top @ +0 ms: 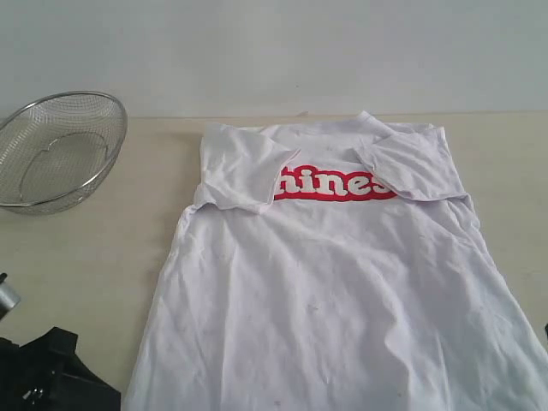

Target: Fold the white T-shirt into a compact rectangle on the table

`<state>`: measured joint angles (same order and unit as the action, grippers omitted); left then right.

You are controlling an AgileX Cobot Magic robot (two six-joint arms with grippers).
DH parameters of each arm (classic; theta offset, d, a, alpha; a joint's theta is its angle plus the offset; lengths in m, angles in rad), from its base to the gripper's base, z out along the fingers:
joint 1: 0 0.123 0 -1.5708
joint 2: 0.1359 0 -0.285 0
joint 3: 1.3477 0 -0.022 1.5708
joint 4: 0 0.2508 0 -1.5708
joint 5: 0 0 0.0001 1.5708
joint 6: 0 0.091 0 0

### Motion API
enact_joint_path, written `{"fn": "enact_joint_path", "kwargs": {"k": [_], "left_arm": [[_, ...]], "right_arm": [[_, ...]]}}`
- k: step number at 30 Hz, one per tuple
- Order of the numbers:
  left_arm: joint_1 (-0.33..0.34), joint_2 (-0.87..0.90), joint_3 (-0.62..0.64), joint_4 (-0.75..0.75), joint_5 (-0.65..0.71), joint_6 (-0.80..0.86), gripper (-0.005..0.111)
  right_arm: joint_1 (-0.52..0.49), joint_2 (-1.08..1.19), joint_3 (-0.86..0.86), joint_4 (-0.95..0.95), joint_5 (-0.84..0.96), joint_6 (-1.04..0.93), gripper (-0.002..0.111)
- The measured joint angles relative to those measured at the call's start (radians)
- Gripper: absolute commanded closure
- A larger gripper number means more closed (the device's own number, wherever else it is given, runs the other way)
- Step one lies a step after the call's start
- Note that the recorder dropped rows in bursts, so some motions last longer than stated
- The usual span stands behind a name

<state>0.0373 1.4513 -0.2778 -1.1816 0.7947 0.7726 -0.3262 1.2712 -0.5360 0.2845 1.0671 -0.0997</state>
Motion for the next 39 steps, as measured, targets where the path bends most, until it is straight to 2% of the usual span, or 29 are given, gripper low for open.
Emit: {"fn": "enact_joint_path", "kwargs": {"k": [23, 28, 35, 39], "left_arm": [[0.0, 0.0, 0.0, -0.055, -0.002, 0.051, 0.046], [0.0, 0.0, 0.0, -0.068, -0.002, 0.066, 0.046], [0.0, 0.0, 0.0, -0.074, 0.0, 0.081, 0.046], [0.0, 0.0, 0.0, -0.078, 0.0, 0.083, 0.046]], "right_arm": [[0.0, 0.353, -0.004, 0.0, -0.067, 0.006, 0.055], [0.0, 0.378, -0.004, 0.013, -0.088, -0.014, 0.055], [0.0, 0.379, -0.004, -0.065, -0.144, 0.048, 0.055], [0.0, 0.382, -0.004, -0.034, -0.151, 0.019, 0.055]]}}
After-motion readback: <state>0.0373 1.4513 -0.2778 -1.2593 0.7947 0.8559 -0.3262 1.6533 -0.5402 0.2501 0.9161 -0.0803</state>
